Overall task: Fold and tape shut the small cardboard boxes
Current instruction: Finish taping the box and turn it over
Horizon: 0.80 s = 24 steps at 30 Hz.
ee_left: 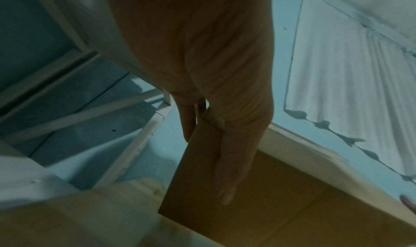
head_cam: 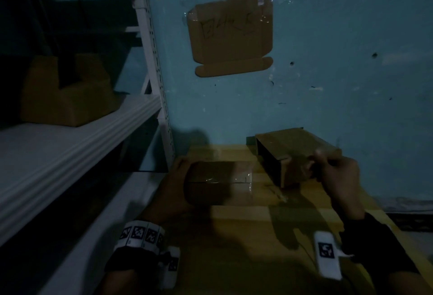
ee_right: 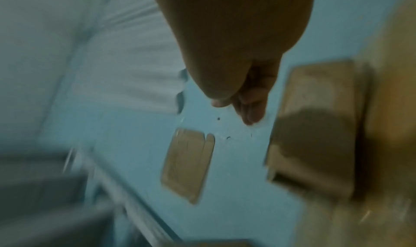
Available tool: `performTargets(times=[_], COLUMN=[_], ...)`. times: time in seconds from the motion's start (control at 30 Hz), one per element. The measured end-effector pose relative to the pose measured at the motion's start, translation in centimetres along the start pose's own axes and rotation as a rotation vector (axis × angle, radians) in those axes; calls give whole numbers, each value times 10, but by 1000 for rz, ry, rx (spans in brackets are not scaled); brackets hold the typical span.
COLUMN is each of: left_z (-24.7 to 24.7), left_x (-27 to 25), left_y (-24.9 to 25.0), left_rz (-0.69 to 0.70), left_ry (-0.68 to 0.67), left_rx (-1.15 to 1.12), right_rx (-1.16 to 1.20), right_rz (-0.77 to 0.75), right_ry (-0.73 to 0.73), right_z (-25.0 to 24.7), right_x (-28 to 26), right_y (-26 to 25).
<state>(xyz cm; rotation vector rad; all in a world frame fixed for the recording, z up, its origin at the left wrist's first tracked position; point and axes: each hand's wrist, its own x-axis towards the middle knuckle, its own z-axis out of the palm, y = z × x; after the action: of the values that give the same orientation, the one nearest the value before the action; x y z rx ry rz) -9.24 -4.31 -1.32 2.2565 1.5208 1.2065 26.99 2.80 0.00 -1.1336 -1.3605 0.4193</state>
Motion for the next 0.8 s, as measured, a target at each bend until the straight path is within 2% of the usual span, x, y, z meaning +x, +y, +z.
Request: performTargets(times=[0.03, 0.13, 0.23, 0.33, 0.43, 0.57, 0.73, 0.8], left_z=[-2, -3, -2, -3, -4, -5, -5, -6], left_x=[-1, -2, 1, 4, 9, 14, 18, 20], left_y=[-1, -8, -14, -15, -13, -11, -10, -8], left_rz=[-12, -30, -31, -13, 3, 21, 65, 44], left_ry=[4, 10, 23, 33, 43, 32, 10, 35], left_rx=[0, 13, 21, 23, 16, 31, 44, 39], right_rx=[-72, -217, -258, -249, -301, -363, -392, -469], right_rz=[-14, -35, 63, 130, 42, -142, -75, -117], right_ry=[7, -163, -350, -603, -844, -876, -790, -773], right_z=[-1, 9, 29, 42, 47, 55, 59, 57], right_x=[3, -2, -20, -30, -35, -45, -46, -48], right_y=[4, 9, 4, -1, -8, -9, -11, -14])
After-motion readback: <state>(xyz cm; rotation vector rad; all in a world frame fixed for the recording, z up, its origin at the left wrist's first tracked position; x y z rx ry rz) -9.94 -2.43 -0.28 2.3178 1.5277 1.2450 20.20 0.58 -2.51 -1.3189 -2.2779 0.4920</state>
